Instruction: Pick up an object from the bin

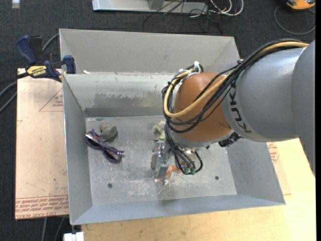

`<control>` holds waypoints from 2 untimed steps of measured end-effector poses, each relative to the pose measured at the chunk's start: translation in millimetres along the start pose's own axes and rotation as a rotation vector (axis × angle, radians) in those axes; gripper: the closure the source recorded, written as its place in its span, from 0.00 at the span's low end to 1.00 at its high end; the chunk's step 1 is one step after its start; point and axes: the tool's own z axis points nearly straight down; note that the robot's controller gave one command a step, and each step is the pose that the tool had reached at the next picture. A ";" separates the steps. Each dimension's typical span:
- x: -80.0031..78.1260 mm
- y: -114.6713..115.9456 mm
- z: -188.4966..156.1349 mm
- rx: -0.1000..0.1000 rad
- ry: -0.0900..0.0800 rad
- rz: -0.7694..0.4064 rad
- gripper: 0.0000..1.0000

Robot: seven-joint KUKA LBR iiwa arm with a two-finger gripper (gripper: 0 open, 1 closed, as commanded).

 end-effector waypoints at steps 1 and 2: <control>-31.2 7.7 48.8 0.000 0.001 -0.033 0.00; -31.3 7.5 48.8 0.000 0.001 -0.033 0.00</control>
Offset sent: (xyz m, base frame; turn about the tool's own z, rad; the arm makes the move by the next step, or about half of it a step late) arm 0.0000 0.0000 0.0000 0.0000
